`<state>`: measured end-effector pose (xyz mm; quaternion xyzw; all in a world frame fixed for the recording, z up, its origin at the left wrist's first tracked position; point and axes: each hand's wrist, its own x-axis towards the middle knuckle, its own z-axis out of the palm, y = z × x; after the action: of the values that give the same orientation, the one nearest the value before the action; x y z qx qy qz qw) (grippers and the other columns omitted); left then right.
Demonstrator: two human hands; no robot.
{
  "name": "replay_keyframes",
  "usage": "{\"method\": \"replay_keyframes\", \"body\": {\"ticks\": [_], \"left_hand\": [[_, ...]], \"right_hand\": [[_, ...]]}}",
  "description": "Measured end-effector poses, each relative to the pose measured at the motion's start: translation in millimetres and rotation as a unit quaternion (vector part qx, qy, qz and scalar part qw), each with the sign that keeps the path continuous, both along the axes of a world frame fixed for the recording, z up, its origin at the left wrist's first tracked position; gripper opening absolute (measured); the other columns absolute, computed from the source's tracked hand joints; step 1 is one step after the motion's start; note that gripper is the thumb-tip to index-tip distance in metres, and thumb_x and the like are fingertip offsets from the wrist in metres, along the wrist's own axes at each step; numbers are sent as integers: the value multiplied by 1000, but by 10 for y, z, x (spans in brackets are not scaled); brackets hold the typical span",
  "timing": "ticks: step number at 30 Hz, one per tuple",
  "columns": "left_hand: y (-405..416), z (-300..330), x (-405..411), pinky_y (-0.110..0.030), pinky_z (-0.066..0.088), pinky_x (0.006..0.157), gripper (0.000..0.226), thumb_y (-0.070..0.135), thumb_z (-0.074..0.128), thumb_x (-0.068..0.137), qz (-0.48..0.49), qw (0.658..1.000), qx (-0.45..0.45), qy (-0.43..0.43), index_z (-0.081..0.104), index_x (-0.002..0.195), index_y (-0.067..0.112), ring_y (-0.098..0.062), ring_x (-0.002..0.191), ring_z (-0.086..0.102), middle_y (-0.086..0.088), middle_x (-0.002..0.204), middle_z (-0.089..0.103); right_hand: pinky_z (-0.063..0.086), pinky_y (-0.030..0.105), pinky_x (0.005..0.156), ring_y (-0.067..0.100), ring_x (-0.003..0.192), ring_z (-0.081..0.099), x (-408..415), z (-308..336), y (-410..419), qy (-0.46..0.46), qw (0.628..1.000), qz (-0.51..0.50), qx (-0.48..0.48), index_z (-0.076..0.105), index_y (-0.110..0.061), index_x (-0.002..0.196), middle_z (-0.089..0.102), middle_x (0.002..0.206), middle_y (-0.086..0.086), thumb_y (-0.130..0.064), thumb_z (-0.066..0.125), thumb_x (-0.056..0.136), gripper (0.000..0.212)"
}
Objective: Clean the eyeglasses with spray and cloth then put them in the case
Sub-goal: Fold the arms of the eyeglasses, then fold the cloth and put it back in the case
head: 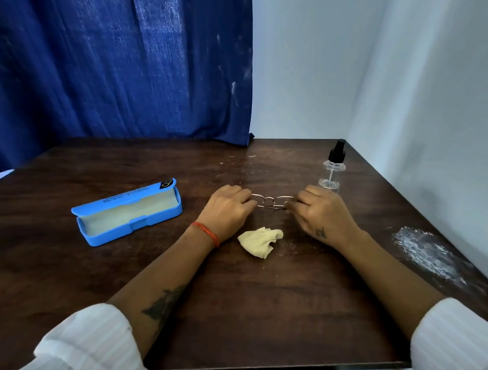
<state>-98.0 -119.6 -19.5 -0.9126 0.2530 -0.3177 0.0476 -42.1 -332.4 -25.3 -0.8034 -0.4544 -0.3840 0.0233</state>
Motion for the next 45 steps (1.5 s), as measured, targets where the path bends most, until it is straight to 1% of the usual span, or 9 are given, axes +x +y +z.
{"method": "replay_keyframes", "body": {"ticks": [8, 14, 18, 25, 29, 32, 36, 41, 45], "left_hand": [[-26, -38, -112, -24, 44, 41, 13, -2, 77, 60, 16, 998, 14, 61, 69, 69, 4, -23, 48, 57, -9, 58, 61], [1, -110, -119, -40, 49, 72, 26, 8, 45, 92, 46, 988, -41, 142, 62, 111, 3, -32, 88, 60, -16, 105, 61], [-6, -100, -207, -41, 53, 62, 17, 3, 56, 85, 5, 986, -108, 128, 69, 95, -2, -37, 75, 64, -21, 91, 65], [27, -152, -323, -29, 52, 74, 17, 16, 61, 86, 1, 951, -291, 105, 71, 98, 8, -19, 86, 64, -10, 95, 69], [27, -147, -375, -13, 42, 73, 27, 31, 58, 87, 18, 913, -360, 191, 68, 107, 16, -11, 89, 59, -1, 102, 66], [5, -140, -410, -12, 39, 76, 26, 34, 62, 84, 5, 900, -353, 254, 69, 102, 17, -8, 88, 58, 2, 95, 67], [26, -123, -457, -6, 41, 66, 11, 22, 71, 78, -10, 840, -435, 323, 71, 88, 17, -4, 77, 57, 4, 84, 67], [82, -59, -548, -18, 49, 77, 5, 18, 69, 79, -60, 754, -561, 337, 70, 84, 18, -4, 83, 60, 2, 87, 68], [90, 53, -640, -14, 49, 70, 4, 14, 63, 84, -107, 736, -584, 325, 66, 83, 18, 0, 78, 59, 7, 82, 65]], "right_hand": [[48, 23, 45, 20, 55, 61, -76, -36, -3, -62, 995, -25, -79, 73, -11, 69, 67, 61, 2, -11, 81, 65, 9], [48, 20, 42, 18, 54, 64, -193, -4, 2, 6, 988, -83, -132, 74, -14, 73, 71, 65, 0, -11, 80, 58, 16], [49, 29, 63, 25, 88, 65, -245, -18, 24, 99, 975, -138, -146, 65, -11, 104, 70, 105, 5, -10, 50, 83, 26], [52, 33, 63, 30, 78, 67, -391, -52, 65, 186, 974, -115, 53, 71, -13, 97, 73, 89, 9, -13, 56, 85, 19], [53, 27, 77, 12, 77, 66, -540, 28, 173, 367, 891, -61, 261, 72, -18, 98, 74, 94, 1, -25, 68, 81, 19], [50, 21, 79, 6, 82, 65, -609, 62, 249, 478, 849, -56, 218, 71, -19, 101, 72, 92, -5, -36, 71, 77, 29], [50, 12, 57, 5, 61, 61, -663, 72, 289, 588, 772, -10, 241, 72, -10, 96, 67, 73, -3, -10, 77, 71, 26], [45, 14, 54, 4, 60, 55, -751, 209, 284, 590, 742, 39, 317, 74, -22, 74, 66, 67, 2, -16, 78, 70, 8], [53, 19, 64, 6, 70, 63, -804, 380, 337, 652, 691, 83, 301, 66, -19, 72, 68, 73, 1, -17, 73, 77, 9]]}}
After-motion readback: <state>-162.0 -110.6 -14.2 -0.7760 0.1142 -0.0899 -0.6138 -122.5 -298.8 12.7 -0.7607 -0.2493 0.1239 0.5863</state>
